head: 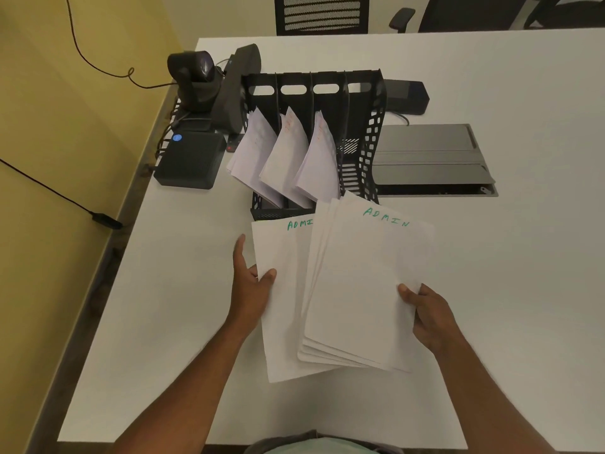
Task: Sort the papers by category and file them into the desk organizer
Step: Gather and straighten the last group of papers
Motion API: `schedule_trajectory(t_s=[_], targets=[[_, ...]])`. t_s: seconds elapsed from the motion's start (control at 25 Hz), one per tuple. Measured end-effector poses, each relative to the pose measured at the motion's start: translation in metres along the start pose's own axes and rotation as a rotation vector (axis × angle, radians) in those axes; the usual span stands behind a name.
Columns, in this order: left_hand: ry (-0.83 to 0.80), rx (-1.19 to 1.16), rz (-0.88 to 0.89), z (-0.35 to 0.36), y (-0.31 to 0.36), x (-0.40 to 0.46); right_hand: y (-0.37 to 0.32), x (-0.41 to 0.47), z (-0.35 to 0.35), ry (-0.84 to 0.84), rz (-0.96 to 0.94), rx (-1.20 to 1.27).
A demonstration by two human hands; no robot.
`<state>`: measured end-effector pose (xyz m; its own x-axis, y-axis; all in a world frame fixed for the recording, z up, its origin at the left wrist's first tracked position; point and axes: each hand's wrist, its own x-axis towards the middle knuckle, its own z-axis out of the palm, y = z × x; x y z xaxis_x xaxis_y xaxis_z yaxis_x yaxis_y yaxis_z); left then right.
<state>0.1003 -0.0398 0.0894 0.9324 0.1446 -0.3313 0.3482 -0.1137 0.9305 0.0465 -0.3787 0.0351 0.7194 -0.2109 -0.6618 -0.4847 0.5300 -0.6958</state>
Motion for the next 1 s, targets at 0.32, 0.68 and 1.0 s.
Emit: schedule_trajectory(t_s=[0.32, 0.68, 1.0], targets=[[-0.161, -0.088, -0.064, 0.016, 0.0, -0.009, 0.007, -0.006, 0.016, -0.067, -0.038, -0.044], [0.03, 0.01, -0.056, 0.012, -0.004, -0.004, 0.002, -0.008, 0.007, -0.027, -0.086, -0.133], [-0.123, 0.066, 0.114, 0.003, 0.002, 0.0, -0.017, -0.004, -0.008, -0.049, -0.114, -0.067]])
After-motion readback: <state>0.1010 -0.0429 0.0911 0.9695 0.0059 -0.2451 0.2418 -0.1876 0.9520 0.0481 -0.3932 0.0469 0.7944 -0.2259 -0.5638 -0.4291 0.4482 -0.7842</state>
